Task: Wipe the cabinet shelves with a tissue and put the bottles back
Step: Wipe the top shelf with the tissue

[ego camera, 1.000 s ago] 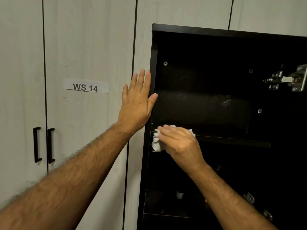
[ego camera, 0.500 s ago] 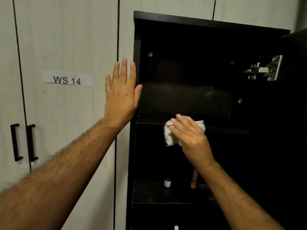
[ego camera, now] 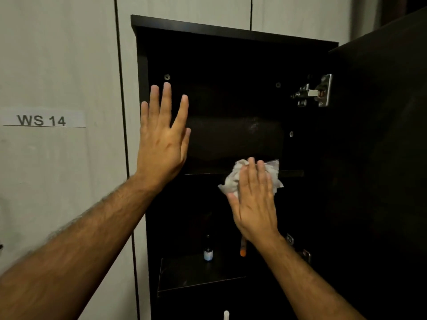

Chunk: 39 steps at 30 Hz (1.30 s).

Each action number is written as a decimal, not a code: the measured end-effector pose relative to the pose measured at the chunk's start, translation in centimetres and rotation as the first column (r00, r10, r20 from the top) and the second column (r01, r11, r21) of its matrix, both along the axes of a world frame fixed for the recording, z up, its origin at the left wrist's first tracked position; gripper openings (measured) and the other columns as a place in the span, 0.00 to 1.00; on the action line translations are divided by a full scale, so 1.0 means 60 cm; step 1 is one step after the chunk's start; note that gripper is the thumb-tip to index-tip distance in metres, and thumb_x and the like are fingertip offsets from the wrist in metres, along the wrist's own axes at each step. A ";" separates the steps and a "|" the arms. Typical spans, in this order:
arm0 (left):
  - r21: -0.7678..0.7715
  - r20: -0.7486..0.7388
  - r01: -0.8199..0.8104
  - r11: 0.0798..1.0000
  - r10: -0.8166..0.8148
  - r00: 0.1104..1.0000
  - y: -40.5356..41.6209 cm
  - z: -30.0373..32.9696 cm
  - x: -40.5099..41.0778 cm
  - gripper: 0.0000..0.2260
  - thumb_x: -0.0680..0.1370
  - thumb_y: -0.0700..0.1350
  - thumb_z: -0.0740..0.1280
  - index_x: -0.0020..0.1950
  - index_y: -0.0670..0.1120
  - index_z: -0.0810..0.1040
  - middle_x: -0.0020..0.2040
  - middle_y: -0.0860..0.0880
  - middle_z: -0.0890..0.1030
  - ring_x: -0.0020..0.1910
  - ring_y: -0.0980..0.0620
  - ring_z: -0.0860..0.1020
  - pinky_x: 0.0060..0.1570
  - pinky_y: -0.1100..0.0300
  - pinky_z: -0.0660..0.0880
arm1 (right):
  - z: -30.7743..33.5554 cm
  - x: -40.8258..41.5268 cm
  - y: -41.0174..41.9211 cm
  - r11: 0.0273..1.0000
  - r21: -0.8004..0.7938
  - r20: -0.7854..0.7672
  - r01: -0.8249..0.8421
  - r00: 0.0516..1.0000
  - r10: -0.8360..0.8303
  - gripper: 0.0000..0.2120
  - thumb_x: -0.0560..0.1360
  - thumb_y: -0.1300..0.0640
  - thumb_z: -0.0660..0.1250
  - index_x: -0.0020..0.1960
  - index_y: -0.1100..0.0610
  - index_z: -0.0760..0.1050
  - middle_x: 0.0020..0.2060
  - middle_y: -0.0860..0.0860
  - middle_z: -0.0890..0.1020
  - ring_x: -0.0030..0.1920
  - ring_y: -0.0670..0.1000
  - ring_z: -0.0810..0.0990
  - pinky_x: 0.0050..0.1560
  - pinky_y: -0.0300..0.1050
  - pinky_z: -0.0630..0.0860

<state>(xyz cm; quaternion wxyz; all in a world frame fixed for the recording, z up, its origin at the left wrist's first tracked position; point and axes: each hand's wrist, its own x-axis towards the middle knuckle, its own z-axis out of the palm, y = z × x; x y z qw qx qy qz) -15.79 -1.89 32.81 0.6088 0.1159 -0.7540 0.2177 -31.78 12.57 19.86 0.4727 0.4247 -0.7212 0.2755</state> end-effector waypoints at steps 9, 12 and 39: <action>-0.008 0.065 0.073 0.997 -0.072 0.995 0.026 0.003 -0.037 0.27 0.83 0.48 0.55 0.80 0.45 0.50 0.80 0.38 0.49 0.79 0.40 0.45 0.77 0.44 0.43 | -0.006 -0.018 0.004 0.999 -0.040 0.066 0.027 0.998 -0.024 0.35 0.80 0.44 0.50 0.79 0.61 0.43 0.79 0.57 0.45 0.79 0.56 0.42 0.78 0.54 0.41; -0.023 0.071 0.093 0.995 -0.091 0.993 0.021 0.007 -0.039 0.27 0.83 0.49 0.55 0.80 0.45 0.50 0.80 0.39 0.48 0.79 0.40 0.45 0.77 0.45 0.43 | 0.004 -0.050 0.034 0.981 -0.184 0.243 0.064 0.970 -0.017 0.38 0.79 0.38 0.49 0.79 0.59 0.40 0.79 0.55 0.42 0.79 0.52 0.38 0.78 0.53 0.41; 0.061 0.141 0.132 0.989 -0.140 0.980 0.014 0.066 -0.016 0.25 0.82 0.49 0.58 0.78 0.46 0.58 0.80 0.41 0.54 0.79 0.44 0.48 0.77 0.46 0.46 | 0.261 -0.043 0.074 0.815 0.550 0.506 0.184 0.703 -0.500 0.10 0.78 0.51 0.67 0.56 0.55 0.78 0.46 0.52 0.79 0.43 0.52 0.77 0.43 0.48 0.76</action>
